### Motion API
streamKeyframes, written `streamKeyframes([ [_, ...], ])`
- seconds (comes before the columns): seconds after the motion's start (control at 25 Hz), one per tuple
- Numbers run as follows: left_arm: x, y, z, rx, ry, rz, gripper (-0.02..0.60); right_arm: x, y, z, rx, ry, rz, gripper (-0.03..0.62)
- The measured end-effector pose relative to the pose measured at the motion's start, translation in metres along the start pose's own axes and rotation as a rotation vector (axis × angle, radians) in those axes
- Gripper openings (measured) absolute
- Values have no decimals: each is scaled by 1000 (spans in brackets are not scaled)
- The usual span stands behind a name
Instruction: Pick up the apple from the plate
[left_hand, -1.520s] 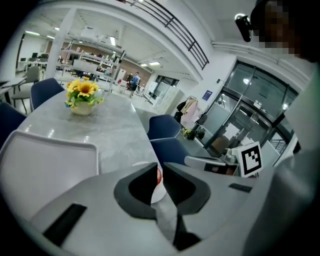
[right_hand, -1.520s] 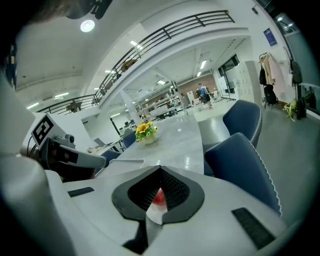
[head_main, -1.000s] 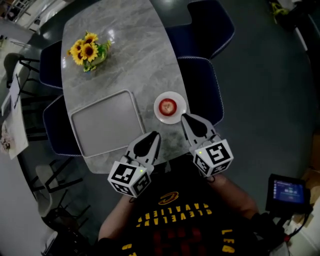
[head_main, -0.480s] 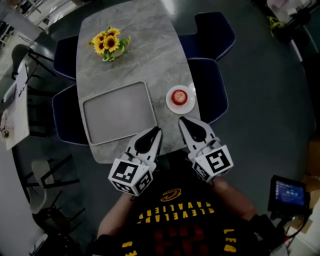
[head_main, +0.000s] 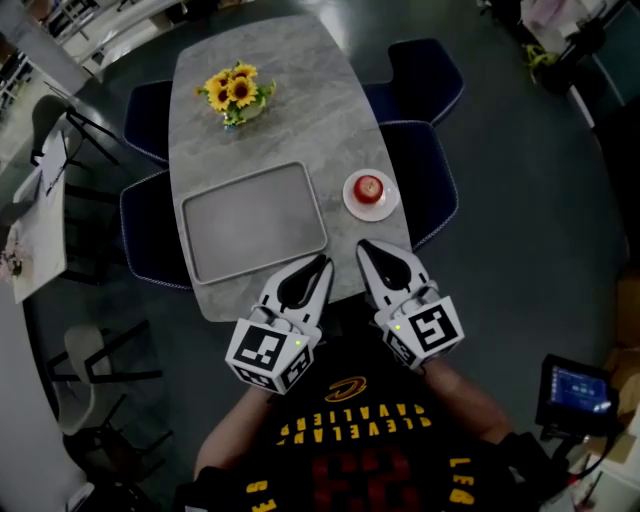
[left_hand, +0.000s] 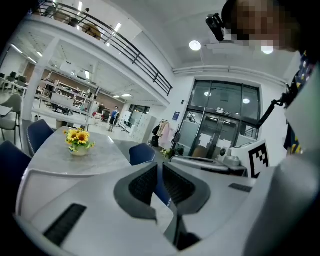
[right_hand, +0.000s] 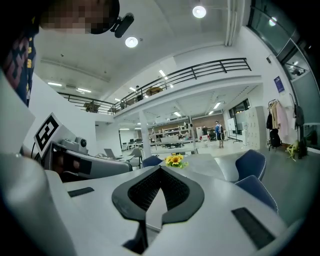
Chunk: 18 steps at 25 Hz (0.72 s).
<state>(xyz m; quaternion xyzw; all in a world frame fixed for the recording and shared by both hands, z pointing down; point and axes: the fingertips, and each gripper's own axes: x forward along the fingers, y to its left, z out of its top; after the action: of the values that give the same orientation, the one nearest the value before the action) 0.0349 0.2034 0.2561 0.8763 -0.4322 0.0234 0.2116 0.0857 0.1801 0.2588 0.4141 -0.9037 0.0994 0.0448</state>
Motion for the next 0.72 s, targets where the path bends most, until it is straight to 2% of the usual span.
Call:
streamKeyframes([
  [0.72, -55, -19, -6, 48, -35, -46, 35, -25, 57, -1, -43, -18, -27, 5],
])
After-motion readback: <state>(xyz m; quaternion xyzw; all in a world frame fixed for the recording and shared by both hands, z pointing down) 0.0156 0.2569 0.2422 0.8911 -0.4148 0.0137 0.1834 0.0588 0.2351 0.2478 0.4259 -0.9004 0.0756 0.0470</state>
